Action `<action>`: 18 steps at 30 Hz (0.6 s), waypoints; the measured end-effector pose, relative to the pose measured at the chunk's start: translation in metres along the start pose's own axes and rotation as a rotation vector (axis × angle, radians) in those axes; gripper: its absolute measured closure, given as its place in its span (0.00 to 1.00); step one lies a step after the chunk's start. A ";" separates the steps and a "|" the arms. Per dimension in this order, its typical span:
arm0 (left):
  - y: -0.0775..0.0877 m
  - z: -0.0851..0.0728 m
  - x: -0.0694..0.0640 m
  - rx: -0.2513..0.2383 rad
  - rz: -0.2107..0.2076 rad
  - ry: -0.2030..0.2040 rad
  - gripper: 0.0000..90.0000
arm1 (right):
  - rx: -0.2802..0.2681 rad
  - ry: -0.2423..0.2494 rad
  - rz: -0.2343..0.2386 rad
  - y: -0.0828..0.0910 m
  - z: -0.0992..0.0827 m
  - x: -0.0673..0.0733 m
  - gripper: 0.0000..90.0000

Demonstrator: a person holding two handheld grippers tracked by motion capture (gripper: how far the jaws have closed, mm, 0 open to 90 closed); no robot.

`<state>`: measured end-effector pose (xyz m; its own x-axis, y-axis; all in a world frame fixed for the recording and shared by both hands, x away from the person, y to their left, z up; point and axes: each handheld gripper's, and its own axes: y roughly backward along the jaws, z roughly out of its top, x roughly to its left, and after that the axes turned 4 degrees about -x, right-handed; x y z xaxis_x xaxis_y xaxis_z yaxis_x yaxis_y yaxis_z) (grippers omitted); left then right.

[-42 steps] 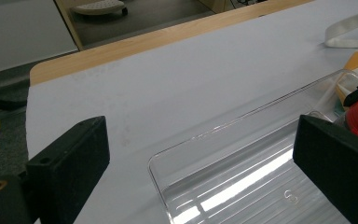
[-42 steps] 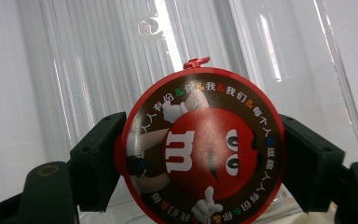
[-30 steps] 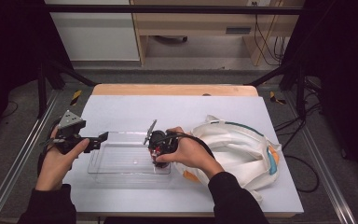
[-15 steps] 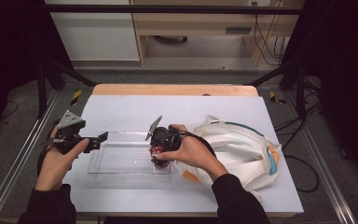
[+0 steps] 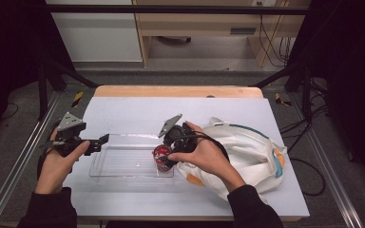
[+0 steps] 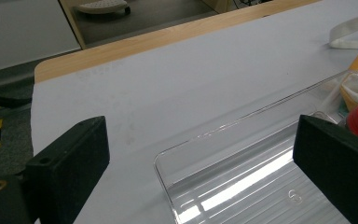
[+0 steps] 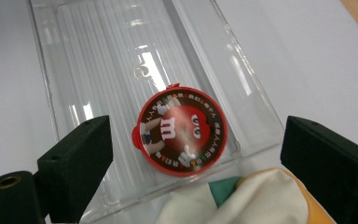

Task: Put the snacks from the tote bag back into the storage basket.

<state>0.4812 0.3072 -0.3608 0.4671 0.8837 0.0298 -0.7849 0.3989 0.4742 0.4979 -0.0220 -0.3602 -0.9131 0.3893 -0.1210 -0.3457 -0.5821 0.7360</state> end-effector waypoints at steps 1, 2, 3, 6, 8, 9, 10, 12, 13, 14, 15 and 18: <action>0.000 0.000 0.000 0.001 -0.001 0.000 0.04 | -0.003 -0.006 -0.003 0.003 -0.001 0.000 0.11; 0.000 0.000 0.000 0.003 0.000 -0.001 0.04 | -0.011 -0.011 -0.008 0.006 -0.002 -0.001 0.11; 0.000 0.000 0.000 0.003 -0.001 -0.001 0.04 | -0.013 -0.020 -0.010 0.009 -0.003 -0.001 0.11; -0.001 0.000 -0.001 0.002 -0.001 -0.002 0.04 | -0.030 -0.042 -0.029 0.019 -0.006 -0.002 0.11; -0.001 0.000 -0.001 0.002 -0.001 -0.002 0.04 | -0.042 -0.049 -0.039 0.025 -0.009 -0.002 0.11; -0.001 0.000 -0.001 0.002 -0.001 -0.002 0.04 | -0.042 -0.054 -0.041 0.027 -0.010 -0.002 0.11; -0.001 0.000 -0.001 0.003 -0.001 -0.002 0.04 | -0.046 -0.062 -0.044 0.030 -0.011 -0.002 0.11; -0.001 0.000 -0.001 0.002 0.000 -0.002 0.04 | -0.057 -0.065 -0.051 0.035 -0.014 -0.002 0.11; -0.001 0.000 -0.001 0.002 0.000 -0.002 0.04 | -0.065 -0.071 -0.052 0.037 -0.015 -0.002 0.11; -0.001 0.000 -0.001 0.001 0.000 -0.002 0.04 | -0.069 -0.078 -0.054 0.040 -0.017 -0.002 0.11; -0.001 0.000 -0.001 0.002 0.000 -0.001 0.04 | -0.073 -0.086 -0.060 0.041 -0.018 -0.002 0.11; 0.000 0.000 0.000 0.003 0.001 -0.002 0.04 | -0.077 -0.102 -0.073 0.046 -0.024 -0.002 0.10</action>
<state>0.4812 0.3067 -0.3612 0.4674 0.8835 0.0316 -0.7837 0.3976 0.4771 0.4785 -0.0672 -0.3419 -0.8598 0.5005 -0.1009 -0.4292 -0.6015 0.6738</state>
